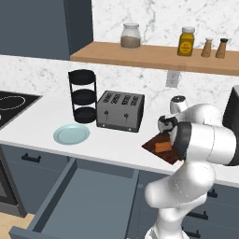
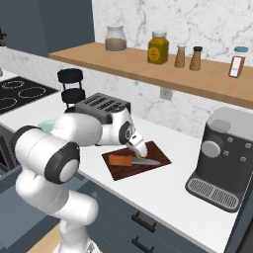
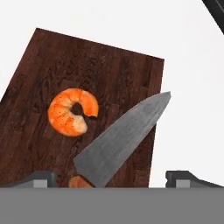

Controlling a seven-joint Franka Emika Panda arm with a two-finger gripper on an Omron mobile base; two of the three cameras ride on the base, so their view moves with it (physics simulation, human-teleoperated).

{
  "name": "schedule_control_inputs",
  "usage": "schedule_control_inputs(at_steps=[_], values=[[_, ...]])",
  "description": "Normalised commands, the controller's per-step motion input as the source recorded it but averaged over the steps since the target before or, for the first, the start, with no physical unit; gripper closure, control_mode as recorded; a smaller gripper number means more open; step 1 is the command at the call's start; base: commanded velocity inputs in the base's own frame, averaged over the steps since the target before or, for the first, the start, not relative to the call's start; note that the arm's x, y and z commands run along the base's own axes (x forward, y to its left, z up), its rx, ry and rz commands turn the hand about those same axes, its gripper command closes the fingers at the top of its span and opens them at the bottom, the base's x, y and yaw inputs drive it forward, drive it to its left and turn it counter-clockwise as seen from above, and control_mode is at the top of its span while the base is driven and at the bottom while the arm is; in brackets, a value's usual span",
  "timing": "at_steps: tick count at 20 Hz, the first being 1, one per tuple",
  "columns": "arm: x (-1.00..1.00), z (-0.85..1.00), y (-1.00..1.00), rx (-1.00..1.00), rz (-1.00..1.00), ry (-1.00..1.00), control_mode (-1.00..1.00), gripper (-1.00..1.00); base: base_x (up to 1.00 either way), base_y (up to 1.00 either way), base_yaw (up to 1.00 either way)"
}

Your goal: Pick up the knife from the drawer and place it on the cutting board. Then place the meat from the plate to the cutting board.

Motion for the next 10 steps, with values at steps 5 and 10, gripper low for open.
schedule_control_inputs(at_steps=[5,10], values=[[-0.92,0.22,0.18,-0.02,0.02,-0.14,-1.00,-1.00,0.00,0.00,0.00],[-0.81,0.54,0.45,-0.05,0.01,-0.21,-1.00,-1.00,0.00,0.00,0.00]])
